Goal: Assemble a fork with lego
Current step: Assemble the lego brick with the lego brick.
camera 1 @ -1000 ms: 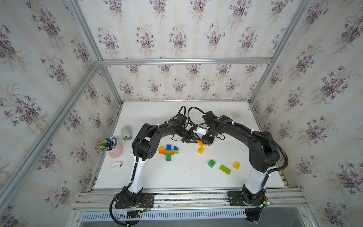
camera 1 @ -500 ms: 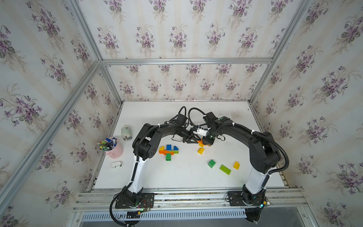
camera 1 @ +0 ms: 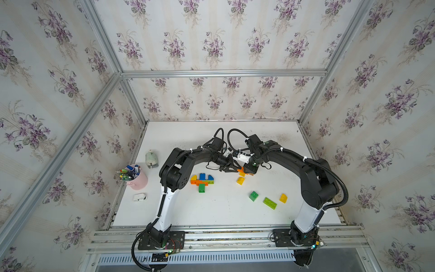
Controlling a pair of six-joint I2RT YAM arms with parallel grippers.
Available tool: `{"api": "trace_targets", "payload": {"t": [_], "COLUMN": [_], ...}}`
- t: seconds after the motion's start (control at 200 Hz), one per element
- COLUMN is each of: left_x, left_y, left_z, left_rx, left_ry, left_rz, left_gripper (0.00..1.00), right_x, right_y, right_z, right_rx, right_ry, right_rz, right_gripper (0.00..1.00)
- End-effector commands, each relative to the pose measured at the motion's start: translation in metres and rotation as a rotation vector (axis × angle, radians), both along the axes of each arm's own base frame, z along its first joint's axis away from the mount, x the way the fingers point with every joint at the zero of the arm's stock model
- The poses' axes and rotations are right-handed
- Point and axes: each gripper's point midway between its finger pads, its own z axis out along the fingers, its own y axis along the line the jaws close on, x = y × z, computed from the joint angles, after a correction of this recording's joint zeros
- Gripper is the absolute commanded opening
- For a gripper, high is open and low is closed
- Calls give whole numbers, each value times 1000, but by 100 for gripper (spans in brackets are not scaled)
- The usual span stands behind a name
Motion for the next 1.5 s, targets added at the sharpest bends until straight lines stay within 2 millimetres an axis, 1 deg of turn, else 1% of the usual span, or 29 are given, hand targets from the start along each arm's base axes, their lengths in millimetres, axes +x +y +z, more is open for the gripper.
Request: {"api": "trace_targets", "payload": {"t": [0.0, 0.195, 0.43, 0.649, 0.749, 0.859, 1.079, 1.164, 1.494], "left_x": [-2, 3, 7, 14, 14, 12, 8, 9, 13], "left_y": [10, 7, 4, -2, -3, -2, 1, 0, 0], "left_z": [-19, -11, -4, 14, 17, 17, 5, 6, 5], "left_rx": [90, 80, 65, 28, 21, 23, 46, 44, 30], "left_ry": [25, 7, 0, -31, -34, -35, -15, -22, -19], "left_rz": [31, 33, 39, 41, 39, 34, 26, 23, 27], "left_gripper": [35, 37, 40, 41, 41, 43, 47, 48, 48], "right_x": [-4, -7, -11, -18, -16, -13, -10, -8, 3], "right_y": [-7, -6, -3, -5, -5, -3, 1, 2, 3], "right_z": [9, 10, 4, 0, 1, 7, 14, 16, 9], "right_rx": [-3, 13, 24, 27, 28, 37, 55, 57, 30], "right_ry": [7, 11, 41, 57, 53, 40, 31, 26, 18], "right_rz": [-7, -2, 6, 0, -6, -10, -13, -14, -5], "right_gripper": [24, 24, 24, 24, 24, 24, 24, 24, 23]}}
